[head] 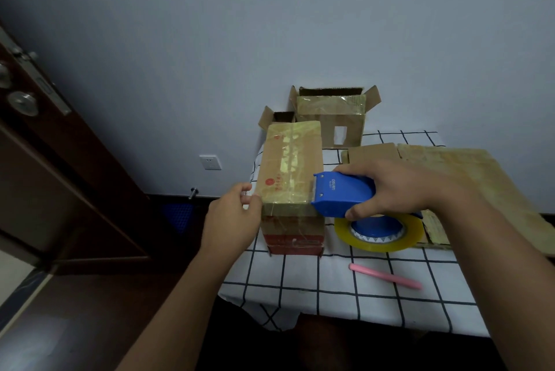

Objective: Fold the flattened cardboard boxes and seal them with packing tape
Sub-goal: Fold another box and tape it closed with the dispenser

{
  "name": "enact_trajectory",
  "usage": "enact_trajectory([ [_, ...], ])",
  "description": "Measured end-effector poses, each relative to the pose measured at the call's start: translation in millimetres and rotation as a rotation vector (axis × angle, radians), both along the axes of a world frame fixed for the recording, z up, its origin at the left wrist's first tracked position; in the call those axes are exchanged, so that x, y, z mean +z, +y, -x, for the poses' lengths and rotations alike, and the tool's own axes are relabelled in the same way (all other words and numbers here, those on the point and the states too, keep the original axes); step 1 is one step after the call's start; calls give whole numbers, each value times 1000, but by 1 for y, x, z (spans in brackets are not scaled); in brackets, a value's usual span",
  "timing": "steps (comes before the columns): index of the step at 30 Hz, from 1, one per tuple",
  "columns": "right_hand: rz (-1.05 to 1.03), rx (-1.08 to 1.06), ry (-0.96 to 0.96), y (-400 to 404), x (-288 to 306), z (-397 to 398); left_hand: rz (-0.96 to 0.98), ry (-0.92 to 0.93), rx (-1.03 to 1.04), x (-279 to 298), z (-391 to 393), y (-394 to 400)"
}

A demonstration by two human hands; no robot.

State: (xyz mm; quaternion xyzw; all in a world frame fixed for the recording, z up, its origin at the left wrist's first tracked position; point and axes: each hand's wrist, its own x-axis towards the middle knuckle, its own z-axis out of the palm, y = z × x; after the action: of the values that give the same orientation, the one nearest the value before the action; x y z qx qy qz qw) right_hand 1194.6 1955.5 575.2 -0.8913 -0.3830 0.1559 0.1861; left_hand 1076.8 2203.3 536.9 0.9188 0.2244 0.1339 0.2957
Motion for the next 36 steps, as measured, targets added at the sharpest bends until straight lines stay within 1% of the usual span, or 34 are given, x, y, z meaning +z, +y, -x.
enact_trajectory([
  [1, 5, 0, 1, 0, 0, 1, -72, 39, -43, 2, 2, -6],
  [2, 8, 0, -1, 0, 0, 1, -180, 40, -102, 2, 4, -13],
  [3, 5, -1, -1, 1, -1, 2, -276, -7, -176, 3, 6, -21],
  [4, -4, 0, -1, 2, -1, 4, -329, -56, -268, 3, 6, -30],
  [5, -20, 3, 2, 3, -2, 5, -343, -60, -365, 1, 5, -36],
  [7, -53, 3, 19, 4, -3, 5, -381, 21, -497, -7, -1, -43],
  [8, -66, 1, 26, 4, -4, 4, -431, 55, -516, -13, -5, -43],
  [10, -81, 0, 23, 2, -6, 3, -520, 62, -509, -24, -11, -41],
  [13, -110, -1, 3, -3, -11, 3, -630, -6, -494, -35, -13, -38],
  [14, -131, 3, -1, -4, -13, 2, -646, -39, -482, -40, -15, -34],
  [18, -197, 28, 21, -12, -16, -3, -694, -68, -470, -41, -17, -32],
  [21, -193, 12, 48, -27, -18, -7, -686, -44, -464, -35, -15, -33],
  [24, -128, -33, 78, -51, -22, -10, -696, -27, -466, -32, -12, -30],
  [27, -16, -8, 23, -60, -23, -11, -730, 15, -476, -30, -13, -38],
  [32, 188, 50, -93, -45, -6, -7, -760, 61, -467, -24, -14, -53],
  [36, 303, 69, -82, -22, 0, -8, -797, 25, -490, -25, -12, -56],
])
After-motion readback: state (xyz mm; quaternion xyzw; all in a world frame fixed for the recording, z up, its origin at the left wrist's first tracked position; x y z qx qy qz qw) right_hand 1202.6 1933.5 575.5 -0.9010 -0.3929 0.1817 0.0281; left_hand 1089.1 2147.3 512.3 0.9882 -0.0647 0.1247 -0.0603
